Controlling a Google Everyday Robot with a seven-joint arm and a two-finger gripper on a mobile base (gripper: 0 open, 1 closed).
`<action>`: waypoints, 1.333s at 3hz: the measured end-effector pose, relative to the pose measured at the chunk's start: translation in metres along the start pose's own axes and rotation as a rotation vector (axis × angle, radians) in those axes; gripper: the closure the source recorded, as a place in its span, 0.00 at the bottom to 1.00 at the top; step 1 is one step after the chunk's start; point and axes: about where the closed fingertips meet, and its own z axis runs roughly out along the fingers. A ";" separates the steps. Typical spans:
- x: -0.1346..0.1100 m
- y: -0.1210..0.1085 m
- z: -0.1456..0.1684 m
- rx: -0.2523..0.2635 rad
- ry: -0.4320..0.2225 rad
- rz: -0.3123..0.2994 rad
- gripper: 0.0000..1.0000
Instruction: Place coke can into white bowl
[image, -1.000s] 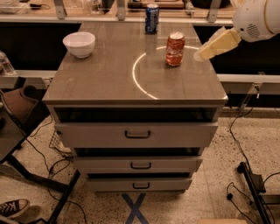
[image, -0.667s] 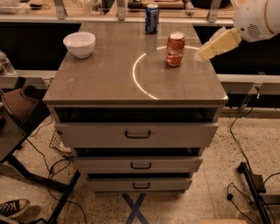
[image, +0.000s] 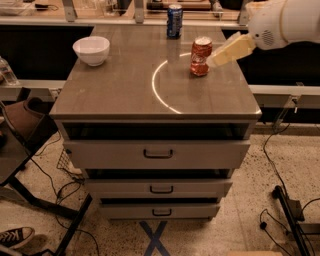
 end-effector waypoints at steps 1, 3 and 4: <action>0.005 -0.009 0.036 -0.020 -0.080 0.067 0.00; 0.034 -0.041 0.095 -0.022 -0.251 0.195 0.00; 0.042 -0.053 0.118 -0.026 -0.302 0.243 0.00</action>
Offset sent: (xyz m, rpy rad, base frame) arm 0.0921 0.0081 -0.0544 0.3269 -0.0373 0.0308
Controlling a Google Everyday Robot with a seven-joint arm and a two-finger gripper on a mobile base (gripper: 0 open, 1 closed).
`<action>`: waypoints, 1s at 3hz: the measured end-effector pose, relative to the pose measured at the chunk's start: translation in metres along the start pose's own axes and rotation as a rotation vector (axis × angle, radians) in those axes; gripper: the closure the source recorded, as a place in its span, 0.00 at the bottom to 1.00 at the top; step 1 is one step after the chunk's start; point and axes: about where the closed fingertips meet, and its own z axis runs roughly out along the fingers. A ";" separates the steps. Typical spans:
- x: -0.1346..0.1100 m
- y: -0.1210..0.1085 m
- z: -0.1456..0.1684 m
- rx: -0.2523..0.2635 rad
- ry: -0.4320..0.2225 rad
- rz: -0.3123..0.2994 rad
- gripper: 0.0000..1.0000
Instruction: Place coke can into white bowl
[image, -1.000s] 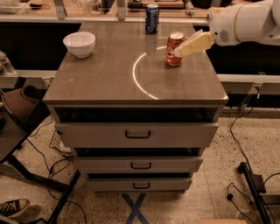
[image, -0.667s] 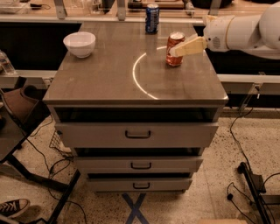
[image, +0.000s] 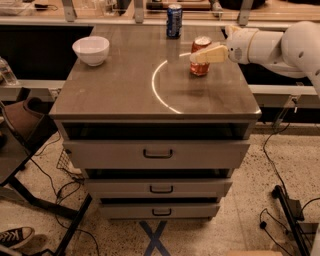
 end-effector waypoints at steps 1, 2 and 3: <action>0.016 0.000 0.020 -0.019 -0.041 0.062 0.00; 0.018 0.002 0.025 -0.025 -0.045 0.071 0.13; 0.018 0.004 0.028 -0.030 -0.046 0.072 0.36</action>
Offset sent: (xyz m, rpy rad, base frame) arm 0.0139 0.0099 -0.0188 0.0730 0.0202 0.0133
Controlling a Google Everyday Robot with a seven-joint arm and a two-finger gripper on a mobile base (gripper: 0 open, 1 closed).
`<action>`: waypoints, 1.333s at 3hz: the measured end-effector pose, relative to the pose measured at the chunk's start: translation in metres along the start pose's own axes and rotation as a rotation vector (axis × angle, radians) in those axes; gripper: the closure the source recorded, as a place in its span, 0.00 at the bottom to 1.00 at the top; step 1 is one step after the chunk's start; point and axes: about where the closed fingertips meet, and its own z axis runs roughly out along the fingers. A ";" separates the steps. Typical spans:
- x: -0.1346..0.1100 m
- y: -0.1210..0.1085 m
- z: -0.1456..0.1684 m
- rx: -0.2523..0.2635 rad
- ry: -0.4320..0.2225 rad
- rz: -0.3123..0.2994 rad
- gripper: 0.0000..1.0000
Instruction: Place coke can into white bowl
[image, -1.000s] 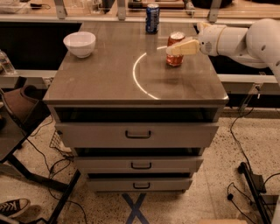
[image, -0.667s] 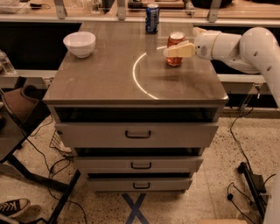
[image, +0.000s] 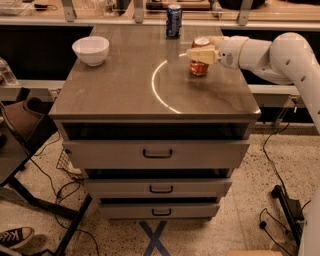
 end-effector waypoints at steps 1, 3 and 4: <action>0.000 0.003 0.004 -0.007 0.000 0.001 0.68; 0.001 0.006 0.008 -0.014 0.000 0.002 1.00; -0.026 0.005 0.014 -0.029 -0.003 -0.016 1.00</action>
Offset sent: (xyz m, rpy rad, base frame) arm 0.0004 0.0027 -0.0007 0.0007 0.0011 0.0037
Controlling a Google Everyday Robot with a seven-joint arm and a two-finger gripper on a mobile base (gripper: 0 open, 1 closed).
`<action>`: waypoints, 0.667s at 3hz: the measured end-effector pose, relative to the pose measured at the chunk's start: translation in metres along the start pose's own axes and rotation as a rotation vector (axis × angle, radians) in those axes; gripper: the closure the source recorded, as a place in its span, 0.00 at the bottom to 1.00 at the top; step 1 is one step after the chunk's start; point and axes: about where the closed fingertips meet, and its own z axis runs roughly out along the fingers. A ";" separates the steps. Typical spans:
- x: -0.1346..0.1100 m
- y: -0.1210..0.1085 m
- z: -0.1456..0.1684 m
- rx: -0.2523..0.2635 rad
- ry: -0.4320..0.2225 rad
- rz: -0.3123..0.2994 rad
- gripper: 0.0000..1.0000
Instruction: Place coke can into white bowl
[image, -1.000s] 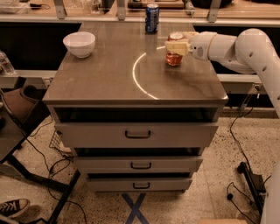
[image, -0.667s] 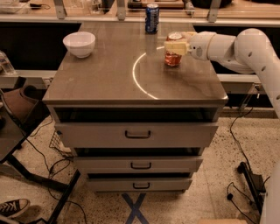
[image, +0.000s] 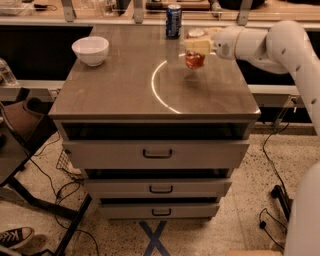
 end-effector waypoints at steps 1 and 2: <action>-0.072 0.006 0.018 -0.018 0.022 -0.060 1.00; -0.146 0.035 0.055 -0.015 0.026 -0.077 1.00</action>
Offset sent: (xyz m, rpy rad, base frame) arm 0.0245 0.1221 0.1921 -0.0853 -0.0430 -0.0029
